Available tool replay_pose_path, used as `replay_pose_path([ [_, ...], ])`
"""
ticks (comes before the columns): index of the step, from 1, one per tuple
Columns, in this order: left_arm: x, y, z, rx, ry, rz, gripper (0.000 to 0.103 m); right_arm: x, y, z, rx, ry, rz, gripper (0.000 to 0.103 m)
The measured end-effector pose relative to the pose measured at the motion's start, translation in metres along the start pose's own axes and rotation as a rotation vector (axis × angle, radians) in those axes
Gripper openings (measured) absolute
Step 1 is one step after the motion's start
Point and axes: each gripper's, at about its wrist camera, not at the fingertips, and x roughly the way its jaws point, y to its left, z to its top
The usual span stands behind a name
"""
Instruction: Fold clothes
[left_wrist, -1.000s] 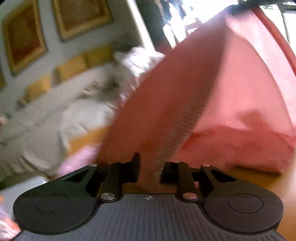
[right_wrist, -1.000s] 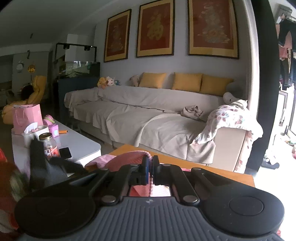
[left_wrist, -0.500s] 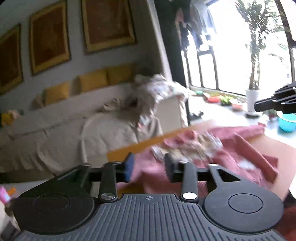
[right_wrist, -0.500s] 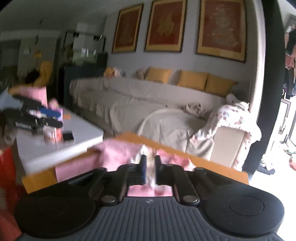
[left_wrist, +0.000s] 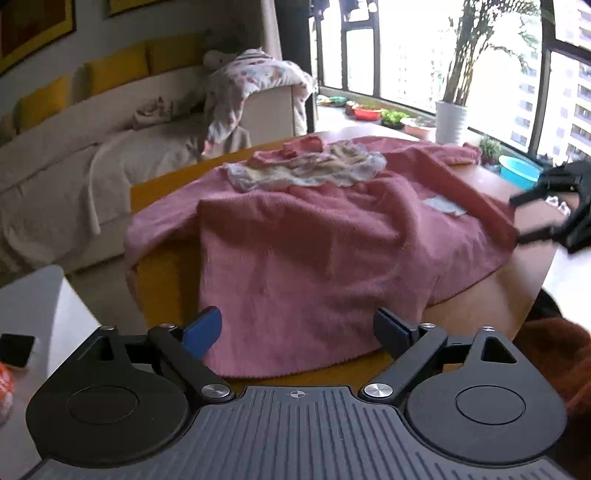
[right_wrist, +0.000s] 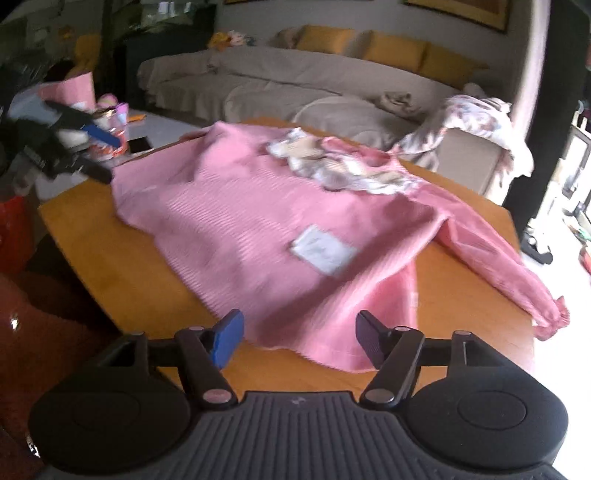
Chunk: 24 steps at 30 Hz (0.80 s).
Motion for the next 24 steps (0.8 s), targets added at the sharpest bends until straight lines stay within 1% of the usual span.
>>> replay_pose_path([
  [1,0.0,-0.003,0.002,0.009,-0.005,-0.009,0.095,0.004,0.003,0.001,-0.005,0.001,-0.006,0.072],
  [2,0.0,-0.007,0.003,0.019,-0.011,-0.018,0.096,0.008,0.001,0.003,0.018,0.0,-0.006,0.071],
  [3,0.0,-0.01,0.004,0.029,-0.014,-0.026,0.096,0.012,-0.002,0.004,0.049,-0.001,-0.005,0.066],
  [4,0.0,-0.012,0.005,0.038,-0.017,-0.033,0.097,0.016,-0.005,0.005,0.08,-0.003,-0.004,0.027],
  [5,0.0,-0.014,0.006,0.047,-0.02,-0.04,0.097,0.013,-0.012,0.008,0.122,-0.022,-0.002,0.004],
  [6,0.0,-0.014,0.006,0.046,-0.022,-0.046,0.097,0.008,-0.02,0.01,0.167,-0.045,-0.001,0.003],
  [8,0.0,-0.013,0.006,0.041,-0.024,-0.056,0.097,-0.004,-0.037,0.016,0.248,-0.092,-0.007,0.003],
  [10,0.0,-0.008,0.005,0.012,-0.024,-0.065,0.098,-0.018,-0.051,0.015,0.287,-0.11,-0.048,0.003],
  [13,0.001,0.003,0.006,-0.049,-0.029,-0.082,0.098,-0.022,-0.061,0.005,0.268,-0.036,-0.16,0.004],
  [14,0.001,0.006,0.006,-0.069,-0.033,-0.094,0.098,-0.022,-0.063,0.001,0.282,-0.01,-0.163,0.005],
  [15,0.002,0.008,0.008,-0.088,-0.039,-0.11,0.098,-0.023,-0.066,-0.002,0.319,-0.015,-0.128,0.005],
  [16,0.003,0.01,0.01,-0.107,-0.045,-0.126,0.098,-0.025,-0.068,-0.005,0.361,-0.028,-0.086,0.007],
  [18,0.006,0.012,0.015,-0.139,-0.057,-0.168,0.098,-0.03,-0.075,-0.004,0.423,-0.079,-0.044,0.023],
  [19,0.008,0.012,0.018,-0.144,-0.059,-0.184,0.098,-0.032,-0.078,-0.003,0.453,-0.106,-0.026,0.041],
  [20,0.01,0.012,0.021,-0.147,-0.06,-0.197,0.098,-0.033,-0.078,-0.003,0.444,-0.11,-0.037,0.05],
  [21,0.012,0.011,0.024,-0.149,-0.061,-0.21,0.098,-0.033,-0.078,-0.004,0.424,-0.108,-0.056,0.052],
  [23,0.014,0.009,0.022,-0.121,-0.041,-0.179,0.098,-0.034,-0.077,-0.005,0.384,-0.105,-0.093,0.057],
  [24,0.015,0.008,0.02,-0.105,-0.031,-0.161,0.098,-0.033,-0.072,-0.007,0.337,-0.084,-0.115,0.058],
])
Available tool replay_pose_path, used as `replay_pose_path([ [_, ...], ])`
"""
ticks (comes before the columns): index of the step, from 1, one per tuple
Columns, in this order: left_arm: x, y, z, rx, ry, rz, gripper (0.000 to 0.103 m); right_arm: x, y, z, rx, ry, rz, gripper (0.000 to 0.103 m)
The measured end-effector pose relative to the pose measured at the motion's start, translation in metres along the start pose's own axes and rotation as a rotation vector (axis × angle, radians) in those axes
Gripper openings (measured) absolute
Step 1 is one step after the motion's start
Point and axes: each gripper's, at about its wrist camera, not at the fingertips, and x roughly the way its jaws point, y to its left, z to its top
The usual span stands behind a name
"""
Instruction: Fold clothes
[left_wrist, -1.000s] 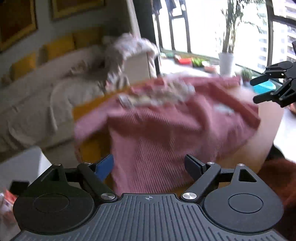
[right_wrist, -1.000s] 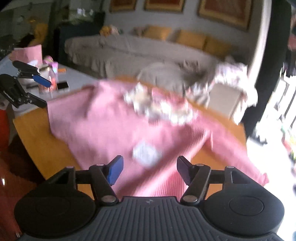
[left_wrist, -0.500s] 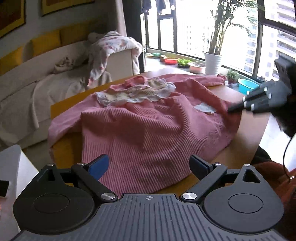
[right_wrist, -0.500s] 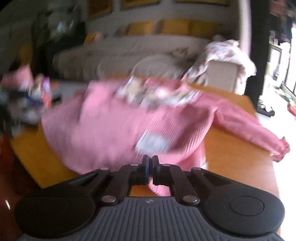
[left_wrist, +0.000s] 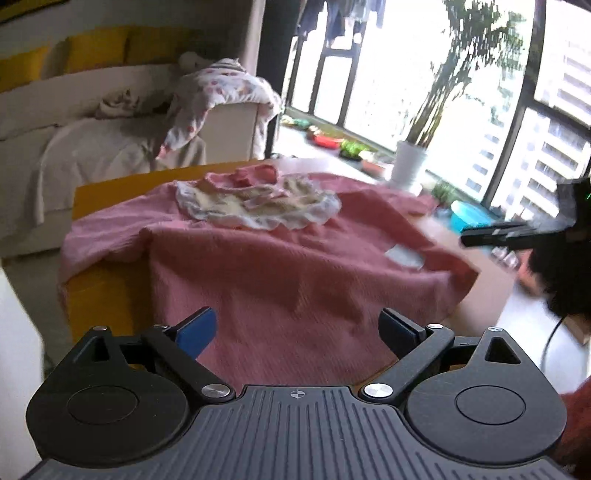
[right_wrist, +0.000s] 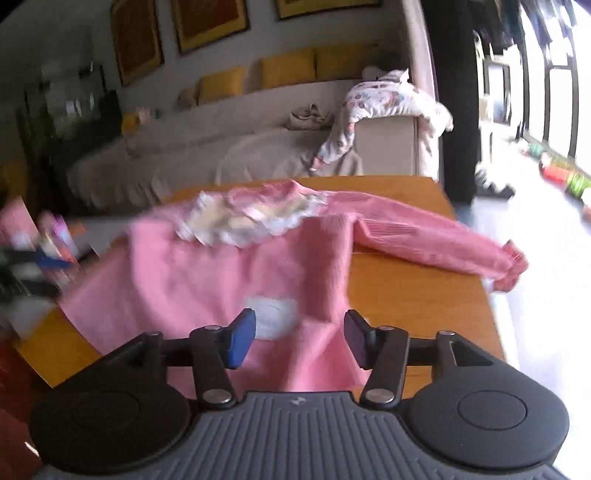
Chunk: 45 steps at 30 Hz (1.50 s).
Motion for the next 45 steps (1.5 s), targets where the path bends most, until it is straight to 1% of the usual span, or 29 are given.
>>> replay_pose_path([
  [1,0.0,0.002,-0.004,0.001,0.012,0.015,0.098,0.001,0.005,-0.006,-0.048,0.018,-0.012,0.059],
  [2,0.001,0.004,-0.008,0.0,0.023,0.028,0.098,0.001,0.01,-0.011,-0.078,0.038,-0.005,0.059],
  [4,0.001,0.009,-0.017,-0.016,0.043,0.049,0.098,0.002,0.014,-0.018,-0.084,0.057,0.024,0.061],
  [5,0.002,0.011,-0.019,-0.025,0.049,0.054,0.098,0.003,0.015,-0.02,-0.077,0.057,0.028,0.064],
  [7,0.003,0.017,-0.023,-0.04,0.061,0.064,0.098,0.007,0.015,-0.021,-0.064,0.051,0.03,0.065],
  [9,0.004,0.017,-0.026,-0.019,0.07,0.086,0.098,0.008,0.016,-0.023,-0.083,0.055,0.021,0.067],
  [11,0.003,0.015,-0.029,0.002,0.079,0.098,0.098,0.004,0.017,-0.027,-0.136,0.055,0.0,0.069],
  [13,0.0,0.013,-0.034,0.014,0.085,0.09,0.098,-0.002,0.016,-0.031,-0.19,0.046,-0.032,0.069],
  [16,0.001,0.012,-0.04,0.014,0.088,0.084,0.098,-0.002,0.018,-0.039,-0.3,0.041,-0.149,0.069],
  [17,0.002,0.012,-0.04,0.008,0.089,0.084,0.098,0.001,0.02,-0.042,-0.326,0.04,-0.174,0.068],
  [19,0.005,0.011,-0.04,-0.003,0.087,0.083,0.098,0.007,0.027,-0.043,-0.345,0.018,-0.171,0.066],
  [21,0.007,0.01,-0.037,-0.006,0.083,0.078,0.098,0.014,0.036,-0.041,-0.362,-0.011,-0.151,0.062],
  [22,0.008,0.008,-0.036,-0.003,0.08,0.074,0.098,0.019,0.042,-0.038,-0.368,-0.03,-0.139,0.047],
  [23,0.008,0.006,-0.034,0.003,0.076,0.071,0.098,0.021,0.043,-0.03,-0.327,-0.046,-0.11,0.02],
  [24,0.008,0.005,-0.032,0.006,0.073,0.069,0.098,0.022,0.043,-0.021,-0.275,-0.061,-0.076,0.009],
  [25,0.008,0.003,-0.031,0.009,0.07,0.067,0.099,0.023,0.042,-0.012,-0.223,-0.075,-0.043,0.005],
  [26,0.008,0.002,-0.029,0.013,0.068,0.066,0.099,0.025,0.042,-0.004,-0.171,-0.089,-0.01,0.005],
  [30,0.005,0.0,-0.026,0.024,0.06,0.063,0.1,-0.009,0.021,0.052,0.113,-0.244,0.199,0.005],
  [32,0.005,0.0,-0.026,0.02,0.055,0.067,0.1,-0.026,0.011,0.071,0.172,-0.306,0.247,0.005],
  [33,0.006,0.001,-0.026,0.017,0.052,0.068,0.1,-0.031,0.009,0.077,0.173,-0.324,0.242,0.005],
  [35,0.005,0.0,-0.027,0.015,0.048,0.066,0.1,-0.035,0.003,0.077,0.148,-0.324,0.176,0.005],
  [37,0.005,0.0,-0.029,0.018,0.046,0.067,0.1,-0.031,-0.007,0.065,0.156,-0.275,0.127,0.005],
  [39,0.004,0.001,-0.032,0.018,0.047,0.074,0.1,-0.024,-0.017,0.043,0.163,-0.193,0.062,0.006],
  [40,0.004,0.002,-0.034,0.015,0.049,0.079,0.1,-0.019,-0.02,0.029,0.147,-0.147,0.003,0.007],
  [41,0.004,0.005,-0.034,0.009,0.052,0.086,0.1,-0.015,-0.022,0.015,0.116,-0.099,-0.07,0.01],
  [43,0.004,0.009,-0.035,-0.002,0.059,0.103,0.1,-0.012,-0.018,-0.003,0.061,-0.056,-0.14,0.013],
  [45,0.005,0.011,-0.033,-0.002,0.061,0.11,0.1,-0.011,-0.014,-0.019,0.007,-0.019,-0.201,0.013],
])
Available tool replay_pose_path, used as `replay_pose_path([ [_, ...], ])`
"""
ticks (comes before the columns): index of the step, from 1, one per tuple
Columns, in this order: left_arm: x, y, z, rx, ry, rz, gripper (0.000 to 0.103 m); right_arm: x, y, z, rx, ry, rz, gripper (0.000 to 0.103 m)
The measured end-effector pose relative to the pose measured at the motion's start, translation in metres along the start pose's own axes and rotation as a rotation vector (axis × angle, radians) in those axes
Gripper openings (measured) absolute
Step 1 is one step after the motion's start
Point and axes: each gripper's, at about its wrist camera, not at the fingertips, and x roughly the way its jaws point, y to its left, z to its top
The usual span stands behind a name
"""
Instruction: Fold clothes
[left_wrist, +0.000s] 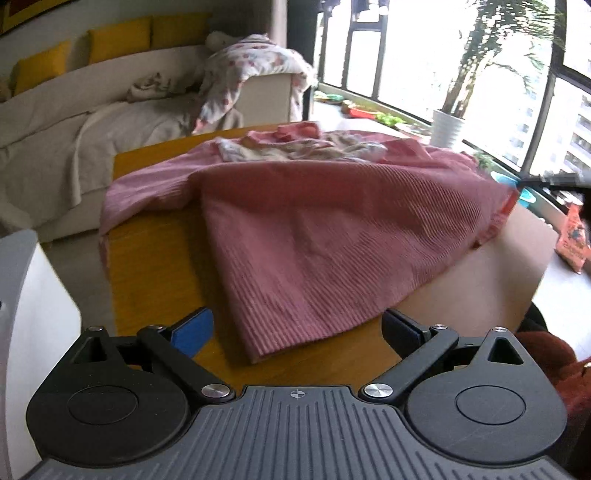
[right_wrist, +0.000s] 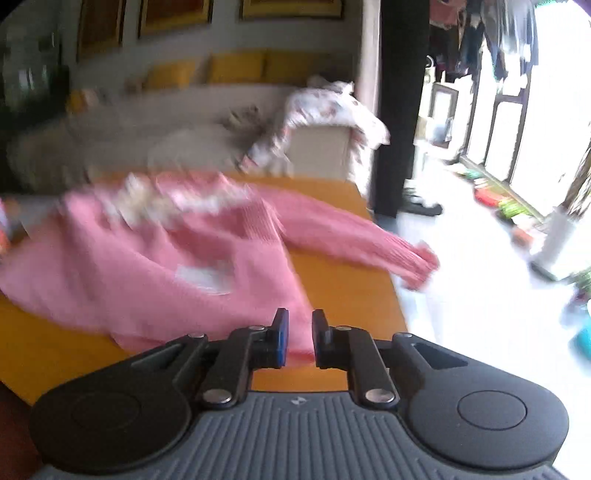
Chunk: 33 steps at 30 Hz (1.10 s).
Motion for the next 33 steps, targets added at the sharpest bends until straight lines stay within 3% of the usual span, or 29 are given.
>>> replay_pose_path([
  [1,0.0,0.0,0.001,0.0,0.001,0.003,0.1,-0.002,0.003,-0.002,-0.005,-0.006,0.035,0.015],
  [3,0.0,-0.004,0.004,0.015,-0.003,-0.009,0.1,-0.007,0.025,0.006,-0.07,-0.046,0.145,0.027],
  [5,0.001,-0.012,0.008,0.042,-0.01,-0.024,0.1,-0.006,0.058,0.014,-0.189,-0.08,0.226,0.05],
  [9,0.0,-0.033,0.013,0.114,-0.023,-0.046,0.1,0.013,0.121,0.022,-0.341,-0.07,0.384,0.053],
  [11,-0.002,-0.045,0.014,0.163,-0.034,-0.044,0.1,0.029,0.143,0.025,-0.392,-0.071,0.397,0.058],
  [14,-0.004,-0.059,0.015,0.227,-0.052,-0.053,0.1,0.054,0.146,0.03,-0.363,-0.026,0.391,0.065],
  [15,-0.004,-0.063,0.015,0.248,-0.057,-0.061,0.1,0.062,0.146,0.032,-0.351,-0.009,0.389,0.061],
  [17,-0.002,-0.074,0.013,0.301,-0.067,-0.072,0.1,0.067,0.139,0.031,-0.297,0.042,0.414,0.003],
  [24,0.03,-0.122,0.009,0.592,-0.129,0.016,0.1,0.045,0.093,0.082,-0.005,-0.027,0.524,0.002],
  [28,0.049,-0.141,0.01,0.725,-0.189,0.068,0.1,0.041,0.085,0.103,0.041,-0.049,0.57,0.002],
  [30,0.058,-0.143,0.016,0.742,-0.218,0.122,0.1,0.041,0.087,0.11,0.035,-0.067,0.569,0.002],
  [32,0.066,-0.144,0.023,0.756,-0.247,0.178,0.089,0.039,0.088,0.116,0.023,-0.086,0.559,0.002],
  [33,0.068,-0.14,0.031,0.737,-0.244,0.185,0.062,0.033,0.088,0.115,0.012,-0.097,0.547,0.002],
])
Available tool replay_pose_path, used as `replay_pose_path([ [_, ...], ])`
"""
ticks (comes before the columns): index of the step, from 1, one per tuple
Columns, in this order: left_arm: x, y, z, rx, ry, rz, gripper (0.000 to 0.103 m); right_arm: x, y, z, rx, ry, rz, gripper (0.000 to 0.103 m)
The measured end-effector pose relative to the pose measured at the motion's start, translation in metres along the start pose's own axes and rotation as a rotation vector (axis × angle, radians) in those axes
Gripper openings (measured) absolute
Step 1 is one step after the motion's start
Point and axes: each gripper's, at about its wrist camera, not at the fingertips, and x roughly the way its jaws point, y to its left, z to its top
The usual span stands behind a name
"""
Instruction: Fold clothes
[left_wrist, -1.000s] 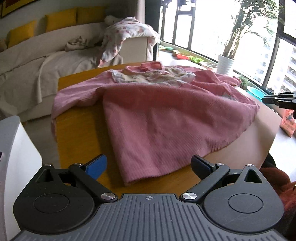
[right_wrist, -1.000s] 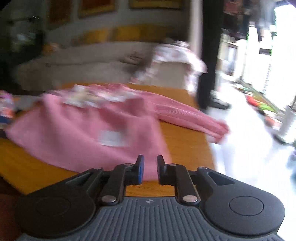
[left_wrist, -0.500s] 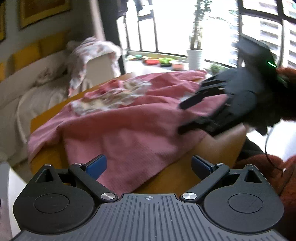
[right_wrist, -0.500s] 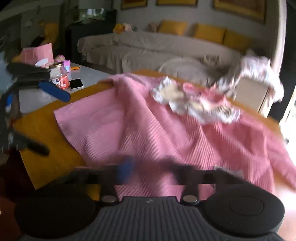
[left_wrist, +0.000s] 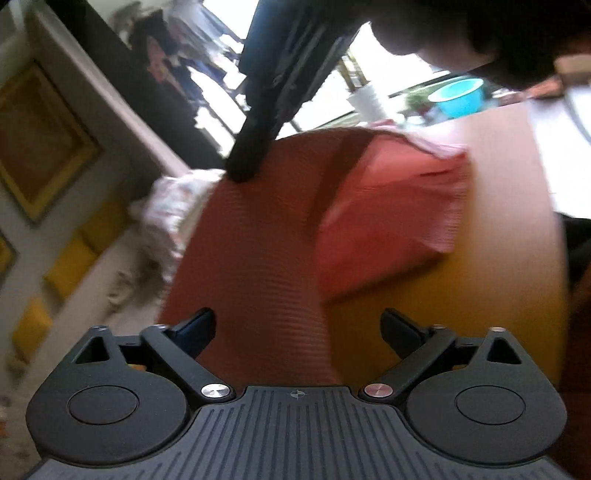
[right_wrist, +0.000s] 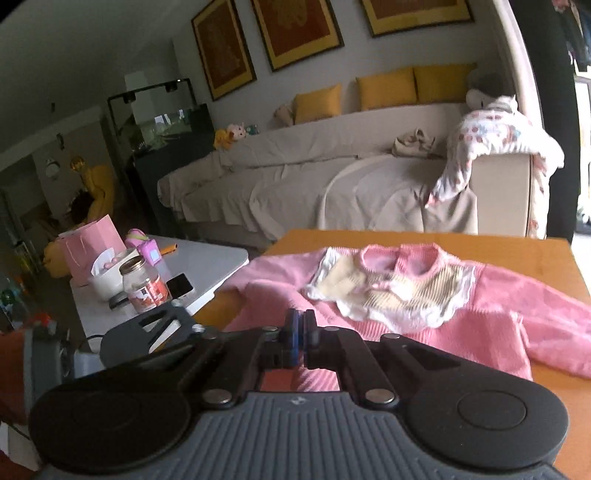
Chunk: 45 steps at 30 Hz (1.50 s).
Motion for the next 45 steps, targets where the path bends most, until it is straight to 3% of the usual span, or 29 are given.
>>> replay_pose_path([
  [1,0.004,0.009,0.003,-0.023,0.01,0.002,0.035,-0.003,0.001,0.0,-0.019,-0.01,-0.021,0.003],
  [3,0.009,0.032,0.009,-0.086,0.023,0.001,0.014,-0.017,0.009,-0.003,-0.08,-0.05,-0.079,0.003],
  [6,0.008,0.079,0.022,-0.247,0.003,-0.01,0.013,-0.042,0.026,-0.013,-0.168,-0.104,-0.101,0.018],
  [8,0.003,0.106,0.03,-0.351,-0.026,-0.02,0.013,-0.052,0.04,-0.026,-0.199,-0.107,-0.052,0.04],
  [11,0.0,0.134,0.042,-0.427,-0.054,-0.004,0.013,-0.039,0.061,-0.051,-0.236,-0.018,0.005,0.043],
  [13,-0.001,0.14,0.047,-0.427,-0.06,0.012,0.012,-0.012,0.069,-0.067,-0.264,0.055,-0.015,0.045],
  [16,-0.002,0.144,0.05,-0.418,-0.066,0.02,0.012,0.034,0.064,-0.076,-0.208,0.14,-0.045,0.045],
  [18,-0.006,0.143,0.047,-0.42,-0.066,0.02,0.012,0.056,0.054,-0.073,-0.124,0.148,-0.071,0.044],
  [20,-0.01,0.143,0.044,-0.428,-0.067,0.018,0.012,0.074,0.049,-0.069,-0.077,0.141,-0.104,0.027],
  [23,-0.016,0.145,0.038,-0.443,-0.06,0.008,0.012,0.09,0.053,-0.067,-0.138,0.131,-0.135,0.021],
  [28,-0.019,0.149,0.03,-0.463,-0.047,-0.01,0.013,0.085,0.059,-0.075,-0.272,0.247,-0.039,0.02],
  [33,-0.022,0.146,0.024,-0.473,-0.034,-0.031,0.013,0.055,0.035,-0.072,-0.281,0.348,-0.059,0.02],
  [36,-0.022,0.143,0.021,-0.478,-0.029,-0.045,0.015,0.034,0.017,-0.071,-0.209,0.347,-0.11,0.02],
  [41,-0.022,0.142,0.02,-0.484,-0.031,-0.06,0.016,0.032,0.016,-0.062,-0.186,0.23,-0.124,0.02],
  [45,-0.022,0.142,0.022,-0.489,-0.031,-0.058,0.016,0.077,0.046,-0.061,-0.327,0.22,-0.12,0.02],
])
